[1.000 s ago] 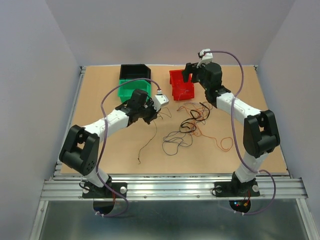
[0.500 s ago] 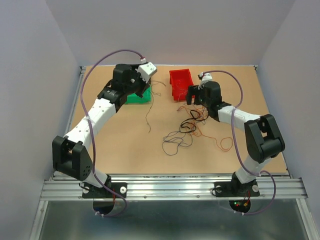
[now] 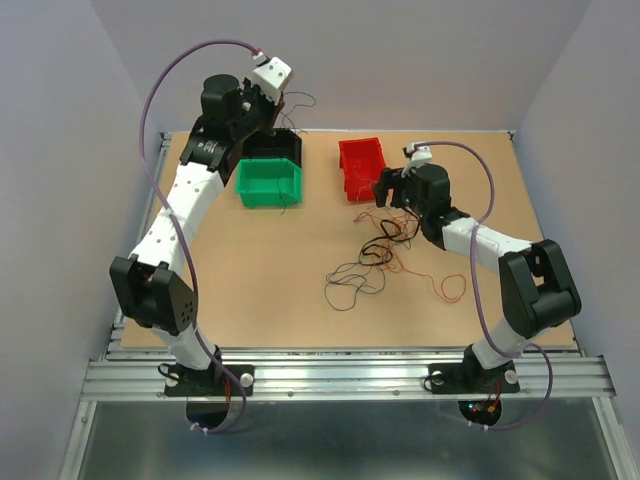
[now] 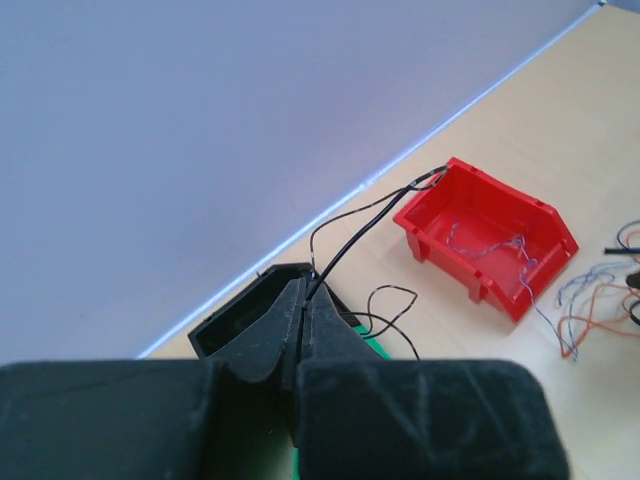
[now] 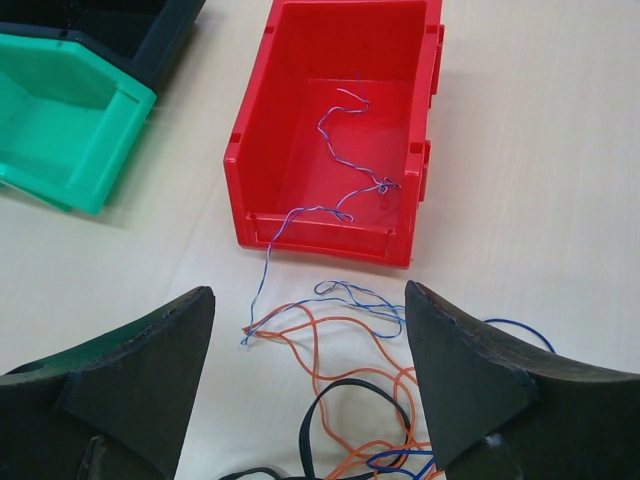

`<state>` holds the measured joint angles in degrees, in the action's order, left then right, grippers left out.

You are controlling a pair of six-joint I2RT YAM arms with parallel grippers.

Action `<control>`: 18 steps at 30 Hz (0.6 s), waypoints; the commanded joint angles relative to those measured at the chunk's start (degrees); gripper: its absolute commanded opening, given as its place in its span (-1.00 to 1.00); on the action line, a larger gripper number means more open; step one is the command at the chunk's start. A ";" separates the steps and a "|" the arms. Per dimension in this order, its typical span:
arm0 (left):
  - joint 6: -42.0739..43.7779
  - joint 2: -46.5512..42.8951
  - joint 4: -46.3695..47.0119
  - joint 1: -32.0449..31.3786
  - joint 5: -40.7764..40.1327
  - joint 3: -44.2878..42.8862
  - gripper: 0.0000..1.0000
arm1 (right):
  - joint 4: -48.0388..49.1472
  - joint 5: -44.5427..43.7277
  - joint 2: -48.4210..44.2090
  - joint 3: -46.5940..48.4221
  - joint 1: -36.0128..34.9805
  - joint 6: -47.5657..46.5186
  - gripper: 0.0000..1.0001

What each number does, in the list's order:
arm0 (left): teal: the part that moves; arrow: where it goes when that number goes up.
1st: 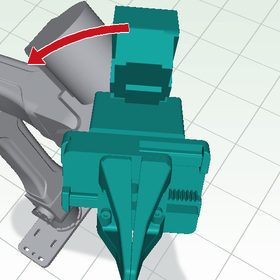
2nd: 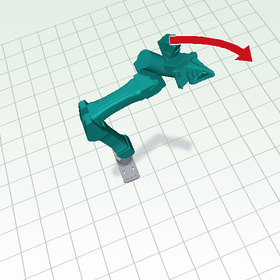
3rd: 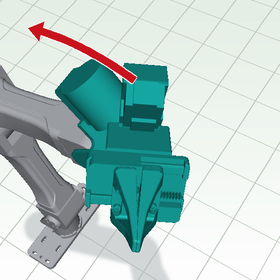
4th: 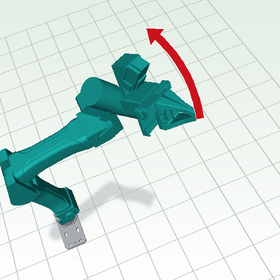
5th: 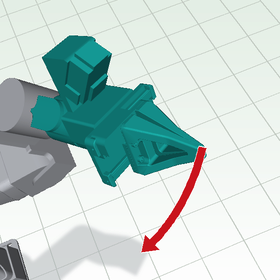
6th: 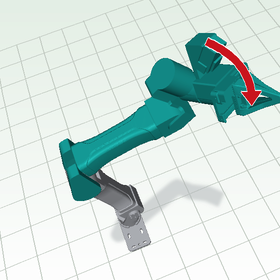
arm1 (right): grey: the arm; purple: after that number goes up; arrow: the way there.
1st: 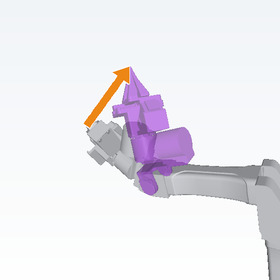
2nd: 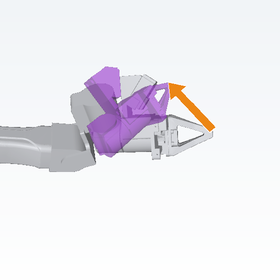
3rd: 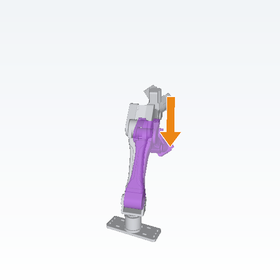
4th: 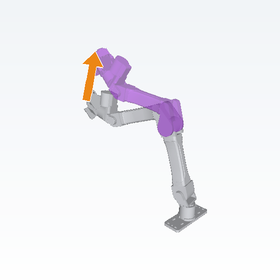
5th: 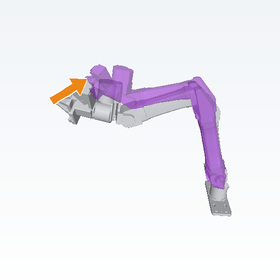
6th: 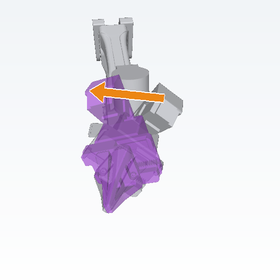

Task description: Untangle the cables

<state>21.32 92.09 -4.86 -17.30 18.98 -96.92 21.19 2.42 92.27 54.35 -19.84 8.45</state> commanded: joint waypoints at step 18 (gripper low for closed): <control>3.37 3.02 29.81 11.14 14.84 23.24 -1.00 | 4.56 -0.22 -2.36 -2.76 0.24 -0.71 0.63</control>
<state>22.48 102.21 16.10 -7.99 26.30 -83.11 22.26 2.44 91.94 52.47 -19.84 8.38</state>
